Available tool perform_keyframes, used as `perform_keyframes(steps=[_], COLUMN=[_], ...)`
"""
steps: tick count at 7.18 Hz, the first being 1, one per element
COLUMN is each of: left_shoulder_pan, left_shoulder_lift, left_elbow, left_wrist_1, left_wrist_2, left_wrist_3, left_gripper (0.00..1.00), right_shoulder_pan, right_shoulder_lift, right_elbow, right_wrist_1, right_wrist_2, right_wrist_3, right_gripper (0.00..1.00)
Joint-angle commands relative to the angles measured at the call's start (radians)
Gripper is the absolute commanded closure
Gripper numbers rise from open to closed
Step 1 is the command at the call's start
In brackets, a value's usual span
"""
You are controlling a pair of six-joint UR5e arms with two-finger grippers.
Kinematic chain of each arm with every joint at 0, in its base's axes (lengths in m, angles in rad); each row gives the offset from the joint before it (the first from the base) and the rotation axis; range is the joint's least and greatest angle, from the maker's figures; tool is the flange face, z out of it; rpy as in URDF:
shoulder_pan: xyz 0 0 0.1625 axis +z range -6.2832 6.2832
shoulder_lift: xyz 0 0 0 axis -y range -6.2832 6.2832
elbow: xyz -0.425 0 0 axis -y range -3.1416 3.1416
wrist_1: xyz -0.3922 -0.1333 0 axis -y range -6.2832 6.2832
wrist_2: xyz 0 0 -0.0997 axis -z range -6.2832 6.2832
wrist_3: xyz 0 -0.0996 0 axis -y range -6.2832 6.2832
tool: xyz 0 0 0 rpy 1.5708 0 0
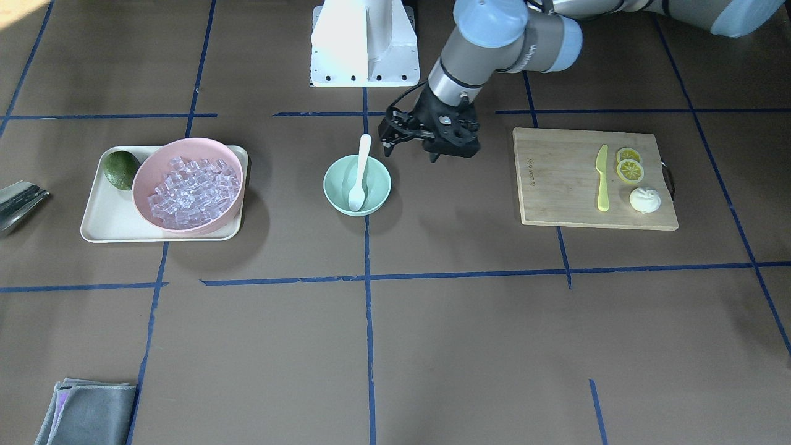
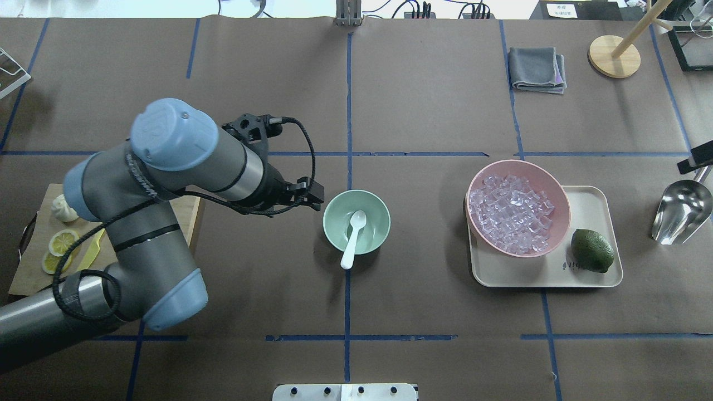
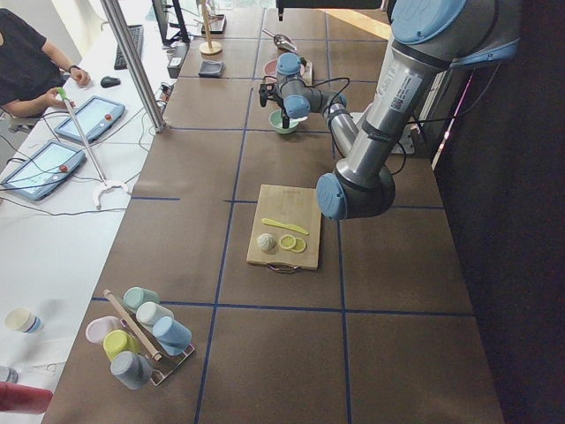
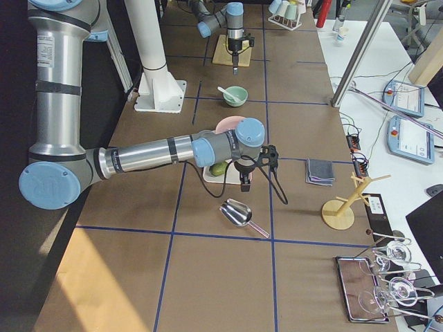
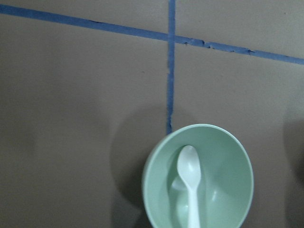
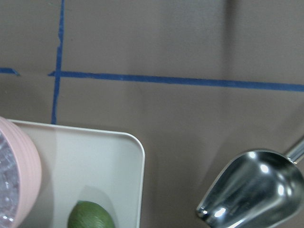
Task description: Put spoon and ice into bowl
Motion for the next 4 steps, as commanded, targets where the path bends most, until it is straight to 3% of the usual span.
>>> perform_keyframes(steps=[1, 3, 4], left_shoulder_pan=[-0.138, -0.226, -0.255], left_shoulder_lift=[0.163, 0.335, 0.447], left_elbow=[-0.091, -0.157, -0.189], left_wrist_1=[-0.001, -0.006, -0.009], left_wrist_2=[-0.141, -0.157, -0.163], left_wrist_3=[0.12, 0.19, 0.316], left_gripper=[0.06, 0.05, 0.05], right_shoulder_pan=[-0.198, -0.309, -0.361], right_shoulder_lift=[0.088, 0.166, 0.182], right_elbow=[0.005, 0.003, 0.006], right_wrist_1=[0.197, 0.182, 0.181], right_wrist_2=[-0.154, -0.251, -0.303], right_wrist_3=[0.433, 0.72, 0.874], right_gripper=[0.0, 0.01, 0.01])
